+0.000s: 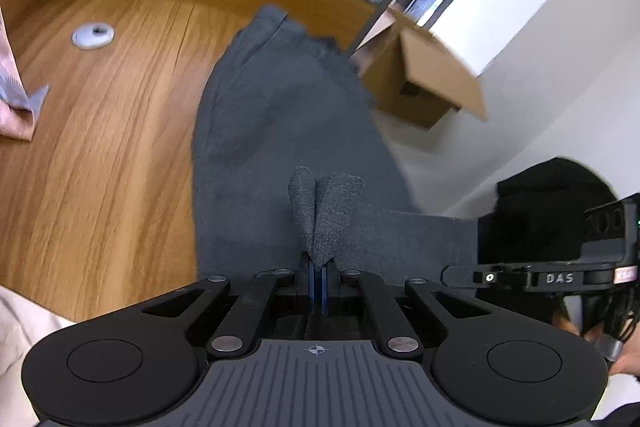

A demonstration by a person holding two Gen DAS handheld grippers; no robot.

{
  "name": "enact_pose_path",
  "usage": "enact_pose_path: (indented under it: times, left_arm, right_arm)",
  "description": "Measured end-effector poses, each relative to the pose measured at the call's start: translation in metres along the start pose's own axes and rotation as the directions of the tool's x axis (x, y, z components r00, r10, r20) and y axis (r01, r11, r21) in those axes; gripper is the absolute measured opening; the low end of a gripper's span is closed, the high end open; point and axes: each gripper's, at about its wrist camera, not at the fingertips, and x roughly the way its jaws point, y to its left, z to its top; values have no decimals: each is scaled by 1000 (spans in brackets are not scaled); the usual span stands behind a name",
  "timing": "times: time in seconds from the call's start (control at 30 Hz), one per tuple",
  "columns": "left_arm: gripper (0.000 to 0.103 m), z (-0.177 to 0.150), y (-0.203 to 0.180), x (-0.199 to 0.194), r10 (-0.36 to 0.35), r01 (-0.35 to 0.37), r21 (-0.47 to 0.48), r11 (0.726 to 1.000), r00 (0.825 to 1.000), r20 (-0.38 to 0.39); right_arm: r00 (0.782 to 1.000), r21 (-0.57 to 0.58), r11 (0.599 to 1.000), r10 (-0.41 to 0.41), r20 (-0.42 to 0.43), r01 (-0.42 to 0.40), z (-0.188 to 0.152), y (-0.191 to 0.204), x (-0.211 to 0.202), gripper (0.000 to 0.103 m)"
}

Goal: Fold clothes
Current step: 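Release the trousers with both grippers and lift them away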

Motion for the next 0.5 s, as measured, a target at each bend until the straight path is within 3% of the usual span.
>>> enact_pose_path:
  times: [0.1, 0.23, 0.33, 0.5]
  left_arm:
    - [7, 1, 12, 22, 42, -44, -23, 999, 997, -61]
    - [22, 1, 25, 22, 31, -39, -94, 995, 996, -78]
    - [38, 0, 23, -3, 24, -29, -92, 995, 998, -56]
    - [44, -9, 13, -58, 8, -10, -72, 997, 1000, -30]
  right_arm:
    - [999, 3, 1000, -6, -38, 6, 6, -13, 23, 10]
    - [1000, 32, 999, -8, -22, 9, 9, -27, 25, 23]
    - [1000, 31, 999, 6, -4, -6, 9, -30, 7, 27]
    - [1000, -40, 999, 14, -7, -15, 6, -20, -41, 31]
